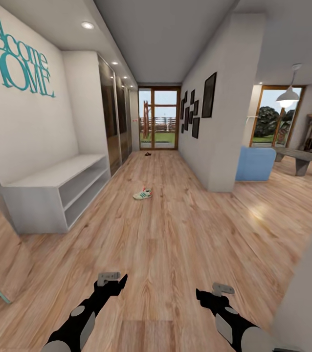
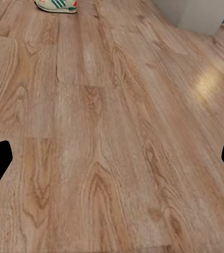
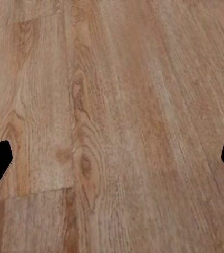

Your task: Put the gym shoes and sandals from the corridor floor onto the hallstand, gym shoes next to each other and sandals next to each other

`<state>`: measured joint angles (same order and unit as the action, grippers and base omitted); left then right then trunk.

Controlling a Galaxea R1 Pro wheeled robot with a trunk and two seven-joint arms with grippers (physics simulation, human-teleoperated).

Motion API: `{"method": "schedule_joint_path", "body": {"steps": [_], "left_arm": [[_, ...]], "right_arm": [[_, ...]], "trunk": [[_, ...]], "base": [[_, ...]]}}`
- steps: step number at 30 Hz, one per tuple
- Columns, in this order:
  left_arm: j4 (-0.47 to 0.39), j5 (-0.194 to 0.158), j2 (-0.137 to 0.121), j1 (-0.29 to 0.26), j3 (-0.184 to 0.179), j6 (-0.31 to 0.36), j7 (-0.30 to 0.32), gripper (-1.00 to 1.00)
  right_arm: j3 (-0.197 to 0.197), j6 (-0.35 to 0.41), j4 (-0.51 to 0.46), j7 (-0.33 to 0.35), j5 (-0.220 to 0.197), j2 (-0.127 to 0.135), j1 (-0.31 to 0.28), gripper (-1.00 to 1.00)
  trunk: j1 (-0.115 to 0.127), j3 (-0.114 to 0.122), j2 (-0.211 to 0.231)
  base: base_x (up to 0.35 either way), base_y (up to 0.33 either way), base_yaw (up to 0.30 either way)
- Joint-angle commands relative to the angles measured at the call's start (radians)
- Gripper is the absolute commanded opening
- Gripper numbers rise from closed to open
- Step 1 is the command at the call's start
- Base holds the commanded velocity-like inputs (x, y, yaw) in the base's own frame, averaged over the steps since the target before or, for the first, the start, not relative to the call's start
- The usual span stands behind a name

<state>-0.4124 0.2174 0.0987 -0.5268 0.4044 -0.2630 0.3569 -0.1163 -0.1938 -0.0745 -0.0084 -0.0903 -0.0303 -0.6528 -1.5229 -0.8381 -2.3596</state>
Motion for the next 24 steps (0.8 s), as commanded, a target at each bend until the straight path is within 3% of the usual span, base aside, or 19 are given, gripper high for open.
{"method": "schedule_joint_path", "body": {"steps": [1,24], "left_arm": [[0.000,0.010,0.001,-0.001,0.008,-0.004,0.005,1.00],[0.001,0.010,0.001,-0.001,0.008,-0.004,0.005,1.00]], "right_arm": [[-0.002,-0.004,0.001,0.001,-0.009,0.000,-0.001,1.00],[-0.002,-0.004,0.001,0.001,-0.009,0.000,-0.001,1.00]], "trunk": [[0.000,-0.001,0.000],[0.000,-0.016,0.000]], "base": [[0.346,0.000,0.000],[0.346,0.000,0.000]]}}
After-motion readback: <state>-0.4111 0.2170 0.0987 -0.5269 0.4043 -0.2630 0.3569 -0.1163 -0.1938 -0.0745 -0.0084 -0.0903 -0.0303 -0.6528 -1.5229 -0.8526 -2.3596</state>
